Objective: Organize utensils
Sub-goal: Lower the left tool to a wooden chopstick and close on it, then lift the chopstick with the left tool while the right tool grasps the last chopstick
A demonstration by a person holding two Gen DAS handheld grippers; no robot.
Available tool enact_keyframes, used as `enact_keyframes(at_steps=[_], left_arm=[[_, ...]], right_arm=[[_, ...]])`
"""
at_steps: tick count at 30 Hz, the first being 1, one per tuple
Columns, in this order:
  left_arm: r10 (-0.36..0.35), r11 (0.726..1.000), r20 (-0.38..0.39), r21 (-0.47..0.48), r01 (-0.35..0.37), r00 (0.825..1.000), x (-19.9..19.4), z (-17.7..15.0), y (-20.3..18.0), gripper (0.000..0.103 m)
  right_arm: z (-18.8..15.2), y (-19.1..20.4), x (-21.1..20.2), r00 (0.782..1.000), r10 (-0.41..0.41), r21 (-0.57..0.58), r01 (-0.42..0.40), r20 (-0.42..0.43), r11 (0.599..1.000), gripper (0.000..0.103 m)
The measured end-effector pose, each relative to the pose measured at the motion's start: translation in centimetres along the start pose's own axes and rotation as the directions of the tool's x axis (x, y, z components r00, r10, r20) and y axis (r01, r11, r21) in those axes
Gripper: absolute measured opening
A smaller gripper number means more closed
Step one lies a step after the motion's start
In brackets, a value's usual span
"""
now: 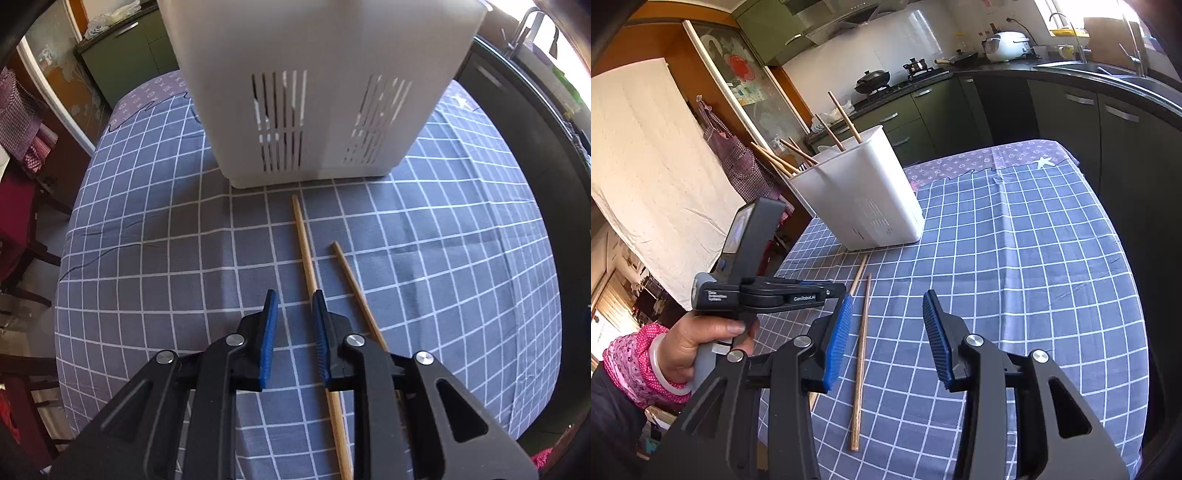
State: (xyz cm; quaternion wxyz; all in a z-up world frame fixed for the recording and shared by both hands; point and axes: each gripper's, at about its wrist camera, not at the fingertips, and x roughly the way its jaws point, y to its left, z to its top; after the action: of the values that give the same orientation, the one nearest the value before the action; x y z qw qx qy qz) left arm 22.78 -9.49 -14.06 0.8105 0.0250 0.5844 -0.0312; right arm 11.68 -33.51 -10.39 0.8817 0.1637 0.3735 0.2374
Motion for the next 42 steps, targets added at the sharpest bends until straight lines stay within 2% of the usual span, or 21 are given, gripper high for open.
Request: enact_keyframes(at_steps=[7, 15, 19, 27, 35, 37, 42], left_arm=[[-0.017, 0.999, -0.002, -0.043, 0.017, 1.000, 0.6, -0.2, 0.2, 0.019], [-0.013, 0.999, 0.023, -0.046, 0.014, 1.000, -0.7, -0.2, -0.3, 0.019], [-0.033, 0.999, -0.002, -0.032, 0.033, 0.999, -0.6, -0.4, -1.1, 0.019], [-0.012, 1.000, -0.037, 0.007, 0.012, 0.999, 0.0, -0.3, -3.4, 0.019], [-0.018, 1.000, -0.059, 0.020, 0.019, 0.998, 1.4, 1.6, -4.6, 0.018], [-0.025, 0.999, -0.060, 0.036, 0.027, 0.998, 1.4, 1.7, -4.8, 0.008], [-0.055, 0.997, -0.082, 0.041, 0.058, 0.995, 1.2, 1.2, -4.0, 0.006]], right_arm=[[-0.3, -1.3, -0.1, 1.000, 0.010, 0.030, -0.010, 0.002, 0.999, 0.042], [-0.7, -1.9, -0.1, 1.000, 0.016, 0.045, -0.016, -0.002, 0.999, 0.042], [-0.7, -2.1, -0.2, 1.000, 0.024, 0.051, -0.024, -0.001, 0.998, 0.042], [-0.8, -2.0, -0.2, 1.000, 0.029, 0.054, -0.029, 0.000, 0.998, 0.042], [-0.9, -2.1, -0.2, 1.000, 0.030, 0.057, -0.029, -0.007, 0.998, 0.043], [-0.9, -2.1, -0.3, 1.000, 0.027, 0.057, -0.027, -0.010, 0.998, 0.043], [-0.8, -1.7, -0.2, 1.000, 0.020, 0.049, -0.020, -0.015, 0.999, 0.043]])
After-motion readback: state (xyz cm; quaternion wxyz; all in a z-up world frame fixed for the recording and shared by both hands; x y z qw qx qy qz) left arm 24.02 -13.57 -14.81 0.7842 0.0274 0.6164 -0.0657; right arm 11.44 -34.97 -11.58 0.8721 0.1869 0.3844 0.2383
